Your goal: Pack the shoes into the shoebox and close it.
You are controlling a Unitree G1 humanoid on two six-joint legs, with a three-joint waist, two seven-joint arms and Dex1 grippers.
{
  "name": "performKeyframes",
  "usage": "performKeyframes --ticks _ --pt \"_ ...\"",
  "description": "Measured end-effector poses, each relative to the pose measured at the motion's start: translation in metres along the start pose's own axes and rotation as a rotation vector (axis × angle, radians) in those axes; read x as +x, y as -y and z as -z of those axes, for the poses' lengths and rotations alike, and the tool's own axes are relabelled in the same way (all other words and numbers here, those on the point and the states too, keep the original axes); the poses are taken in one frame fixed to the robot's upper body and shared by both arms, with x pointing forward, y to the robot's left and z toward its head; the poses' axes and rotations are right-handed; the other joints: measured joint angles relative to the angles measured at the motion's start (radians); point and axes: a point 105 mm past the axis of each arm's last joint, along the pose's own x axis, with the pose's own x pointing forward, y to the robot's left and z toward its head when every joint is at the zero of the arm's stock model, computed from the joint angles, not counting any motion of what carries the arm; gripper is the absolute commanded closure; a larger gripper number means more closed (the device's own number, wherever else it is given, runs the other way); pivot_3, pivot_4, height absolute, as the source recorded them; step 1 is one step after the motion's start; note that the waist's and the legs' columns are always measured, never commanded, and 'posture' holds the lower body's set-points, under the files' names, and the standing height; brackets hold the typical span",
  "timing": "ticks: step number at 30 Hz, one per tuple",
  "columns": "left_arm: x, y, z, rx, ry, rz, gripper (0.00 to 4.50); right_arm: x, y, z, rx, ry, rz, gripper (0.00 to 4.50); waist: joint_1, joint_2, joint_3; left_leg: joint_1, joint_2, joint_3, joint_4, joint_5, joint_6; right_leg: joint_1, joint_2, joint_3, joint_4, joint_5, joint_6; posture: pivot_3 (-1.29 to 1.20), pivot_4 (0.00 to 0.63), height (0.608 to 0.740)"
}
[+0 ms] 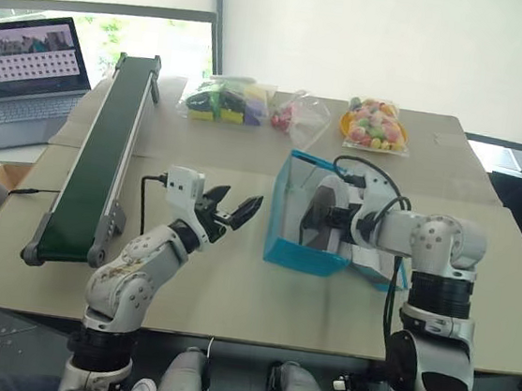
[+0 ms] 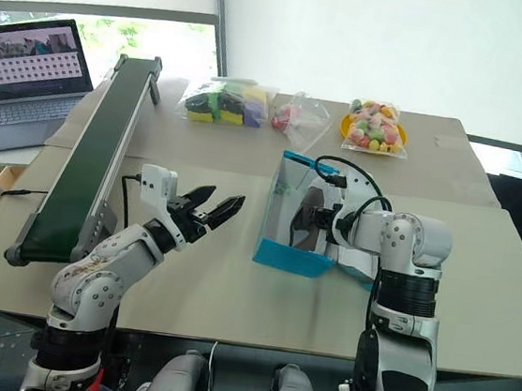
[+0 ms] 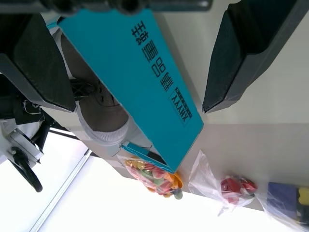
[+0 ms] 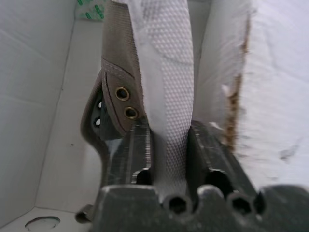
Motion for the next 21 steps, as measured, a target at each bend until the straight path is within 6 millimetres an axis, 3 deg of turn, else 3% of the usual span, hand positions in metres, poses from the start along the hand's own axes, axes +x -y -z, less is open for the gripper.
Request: performKeyframes --ticks 2,5,9,12,15,18,19,21 --pt "-0.001 -0.001 0.000 0.000 0.000 -0.005 0.00 0.005 -0.007 0.003 0.012 -0.016 -0.019 1.64 0.000 0.000 0.000 -0.001 0.000 0.000 0.000 0.000 0.000 -0.001 0.000 0.000 0.001 0.000 0.000 0.00 0.150 0.681" --pt "-0.002 -0.002 0.000 0.001 0.000 -0.013 0.00 0.002 -0.017 -0.010 -0.003 0.021 -0.040 0.60 0.000 0.001 0.001 -0.001 0.000 0.000 0.000 0.000 0.000 -0.001 0.000 0.000 0.001 0.000 0.000 0.00 0.150 0.681" --pt "-0.006 -0.014 -0.005 0.023 0.020 -0.073 0.00 -0.006 -0.027 -0.035 -0.037 0.124 -0.048 0.60 0.001 0.001 0.001 -0.001 0.000 0.000 0.000 0.000 0.000 -0.001 0.000 0.000 0.001 0.000 0.000 0.00 0.150 0.681" --pt "-0.016 -0.041 -0.022 0.084 0.088 -0.215 0.00 -0.021 -0.038 -0.065 -0.092 0.261 -0.047 0.60 0.000 0.002 0.001 -0.001 0.000 0.000 0.000 0.000 0.000 -0.002 0.000 0.000 0.001 0.000 0.000 0.00 0.150 0.681" --pt "-0.033 -0.084 -0.041 0.136 0.172 -0.461 0.00 -0.031 -0.046 -0.083 -0.169 0.370 -0.048 0.60 0.000 0.002 0.001 -0.001 0.000 0.000 0.000 0.000 0.000 -0.002 0.000 0.000 0.001 0.000 0.000 0.00 0.150 0.681" --pt "-0.070 -0.134 -0.055 0.213 0.206 -0.765 0.00 -0.048 -0.067 -0.100 -0.302 0.530 -0.143 0.60 -0.006 0.002 0.001 -0.002 0.000 0.001 0.000 0.000 0.000 -0.002 0.000 0.000 0.000 0.000 0.000 0.00 0.150 0.681" --pt "-0.075 -0.140 -0.056 0.218 0.209 -0.803 0.00 -0.051 -0.071 -0.102 -0.335 0.559 -0.164 0.60 -0.006 0.002 0.001 -0.002 0.000 0.001 0.000 0.000 0.000 -0.002 0.000 0.000 0.000 0.000 0.000 0.00 0.150 0.681" --pt "-0.091 -0.154 -0.052 0.221 0.189 -0.881 0.00 -0.061 -0.094 -0.082 -0.569 0.648 -0.318 0.60 0.000 0.000 0.000 -0.002 0.000 0.000 -0.001 0.000 0.000 -0.001 0.000 -0.001 -0.002 -0.001 0.001 0.00 0.150 0.681"
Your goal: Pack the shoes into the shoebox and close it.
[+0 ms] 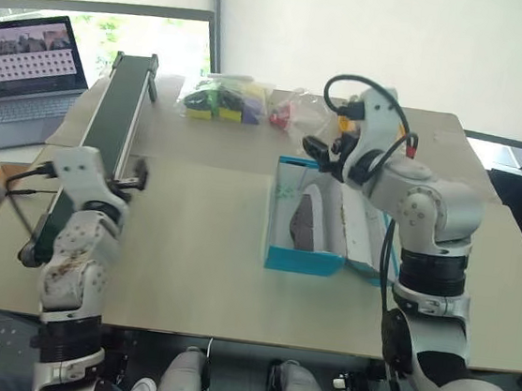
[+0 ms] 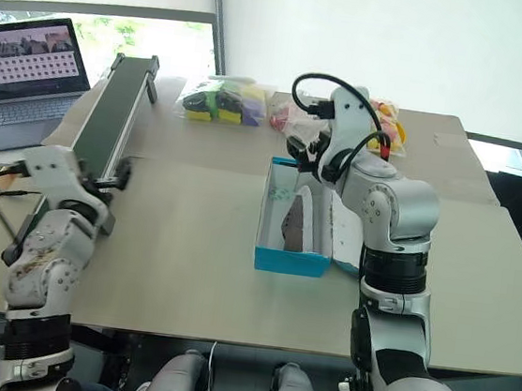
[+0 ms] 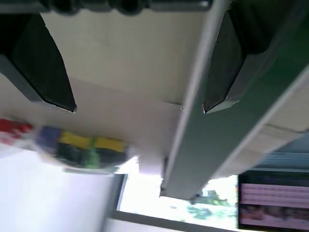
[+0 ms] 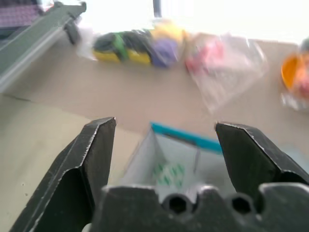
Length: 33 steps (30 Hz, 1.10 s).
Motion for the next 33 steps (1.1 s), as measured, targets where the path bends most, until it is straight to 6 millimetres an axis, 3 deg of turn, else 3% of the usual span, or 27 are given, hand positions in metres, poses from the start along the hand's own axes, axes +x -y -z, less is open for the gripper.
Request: performKeyframes --ticks 2,3,4,7,16,33 --pt "-0.001 -0.014 0.006 0.015 -0.024 -0.041 0.00 -0.002 -0.030 0.016 -0.068 0.003 -0.157 0.60 0.001 0.000 0.000 0.000 0.000 0.001 0.000 -0.001 0.000 -0.001 -0.001 0.000 0.000 0.000 0.000 0.00 0.150 0.681" --pt "-0.001 -0.017 0.007 0.020 -0.030 -0.045 0.00 -0.005 -0.045 0.031 -0.072 -0.014 -0.241 0.33 0.003 -0.001 0.000 -0.001 0.000 0.000 0.000 -0.001 0.000 -0.001 -0.002 0.000 0.000 0.000 0.000 0.00 0.150 0.681" --pt "0.000 -0.018 0.008 0.026 -0.038 -0.042 0.00 -0.007 -0.052 0.039 -0.062 -0.016 -0.278 0.10 0.005 -0.001 0.000 -0.001 0.000 0.001 0.000 -0.001 0.000 -0.002 -0.002 0.000 0.000 0.000 0.000 0.00 0.150 0.681" --pt "0.001 -0.026 0.009 0.071 -0.082 -0.036 0.00 -0.014 -0.068 0.059 -0.008 -0.007 -0.370 0.02 0.006 -0.001 0.000 -0.001 0.000 0.000 0.001 -0.001 -0.001 -0.002 -0.002 0.000 0.001 0.000 -0.001 0.00 0.150 0.681" --pt "-0.001 -0.024 0.012 0.072 -0.109 0.002 0.00 -0.013 -0.080 0.055 -0.001 0.047 -0.429 0.02 0.005 -0.001 0.000 0.000 0.001 -0.001 0.001 -0.001 -0.001 -0.003 -0.003 -0.001 0.001 0.000 -0.003 0.00 0.150 0.681" --pt "-0.002 -0.025 0.024 0.109 -0.181 -0.008 0.00 -0.006 -0.077 0.058 0.035 0.009 -0.391 0.02 0.006 -0.001 0.000 0.000 0.001 0.001 0.001 -0.001 -0.001 -0.002 -0.003 -0.001 0.001 0.001 -0.003 0.00 0.150 0.681"
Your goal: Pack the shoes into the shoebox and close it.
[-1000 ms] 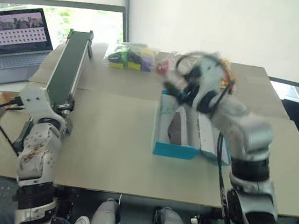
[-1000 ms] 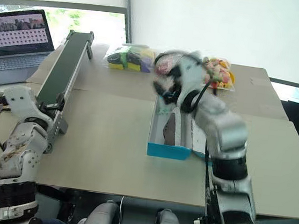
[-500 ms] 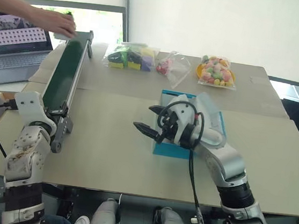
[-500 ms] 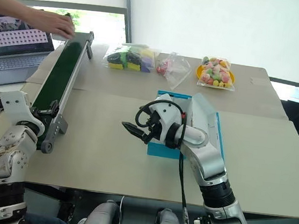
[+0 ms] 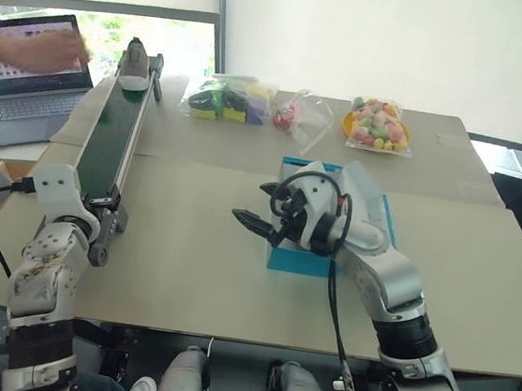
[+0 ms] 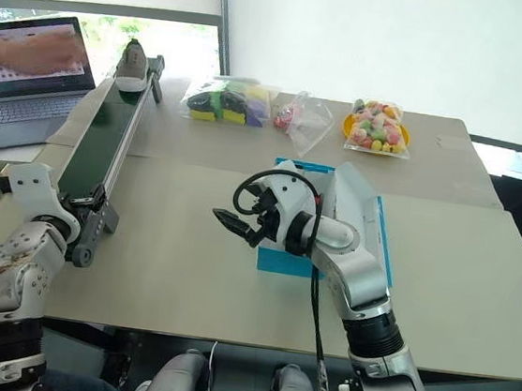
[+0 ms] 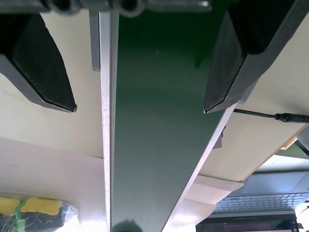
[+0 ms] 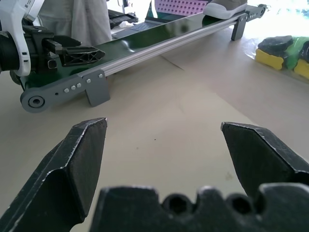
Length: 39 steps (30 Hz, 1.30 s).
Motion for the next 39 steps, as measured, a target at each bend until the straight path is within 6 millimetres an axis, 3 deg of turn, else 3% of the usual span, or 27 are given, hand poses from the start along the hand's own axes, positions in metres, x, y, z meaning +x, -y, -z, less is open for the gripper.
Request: performKeyframes --ticks 39 --pt "0.0003 0.0006 0.0035 0.000 -0.020 0.004 0.00 0.0010 0.0028 0.0003 0.043 -0.001 0.027 0.02 0.000 0.000 0.000 0.000 0.000 0.001 0.001 0.000 0.000 0.000 0.000 0.000 0.001 0.001 0.002 0.00 0.150 0.681"
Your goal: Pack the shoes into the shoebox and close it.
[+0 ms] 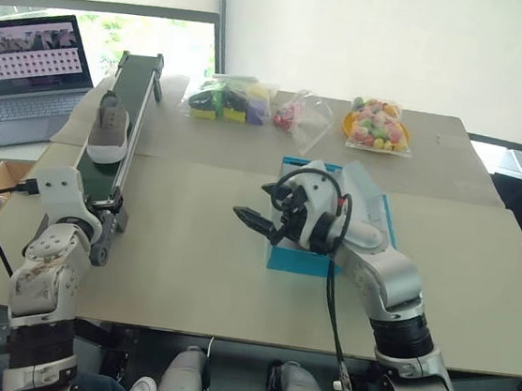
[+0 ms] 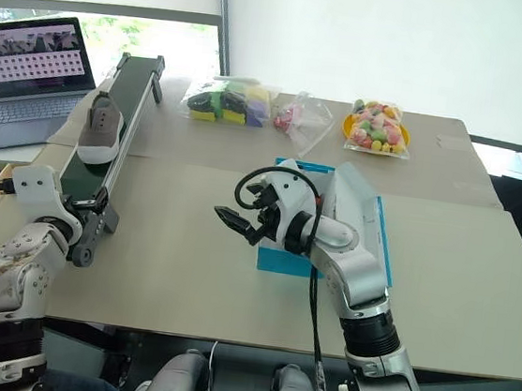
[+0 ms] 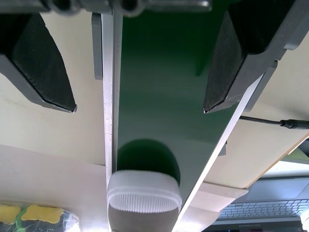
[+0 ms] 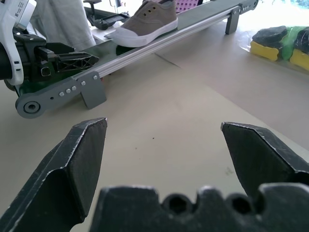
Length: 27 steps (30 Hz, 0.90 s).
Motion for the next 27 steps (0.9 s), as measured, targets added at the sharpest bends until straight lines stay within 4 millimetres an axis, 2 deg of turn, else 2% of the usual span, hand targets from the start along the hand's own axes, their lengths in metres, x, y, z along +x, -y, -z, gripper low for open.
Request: performKeyframes --ticks 20,22,23,27 --pt "-0.0017 -0.0059 0.0032 -0.003 -0.034 -0.030 0.00 0.0005 -0.0008 -0.0030 0.022 0.015 -0.008 0.02 0.003 0.000 0.000 0.001 0.000 -0.001 0.002 0.000 0.000 0.002 0.000 0.000 0.002 0.000 0.000 0.00 0.150 0.681" --pt "-0.0022 -0.0054 0.0039 -0.007 -0.040 -0.030 0.53 0.0000 -0.0006 -0.0056 0.022 0.022 -0.008 0.00 0.004 0.000 0.000 0.004 0.000 -0.001 0.002 0.000 0.000 0.003 0.000 0.000 0.002 -0.001 -0.001 0.00 0.150 0.681" --pt "-0.0025 -0.0053 0.0037 -0.010 -0.040 -0.030 0.61 -0.0002 -0.0003 -0.0065 0.023 0.026 -0.007 0.00 0.005 0.000 0.000 0.004 0.000 -0.001 0.002 0.000 0.000 0.004 0.000 0.000 0.002 -0.001 -0.002 0.00 0.150 0.681" --pt "-0.0037 -0.0064 0.0005 -0.027 -0.026 -0.031 1.82 -0.0006 0.0015 -0.0078 0.031 0.029 0.004 0.00 0.007 0.001 0.000 0.005 0.000 -0.001 0.002 0.000 0.000 0.004 0.000 0.000 0.002 -0.003 -0.005 0.00 0.150 0.681"
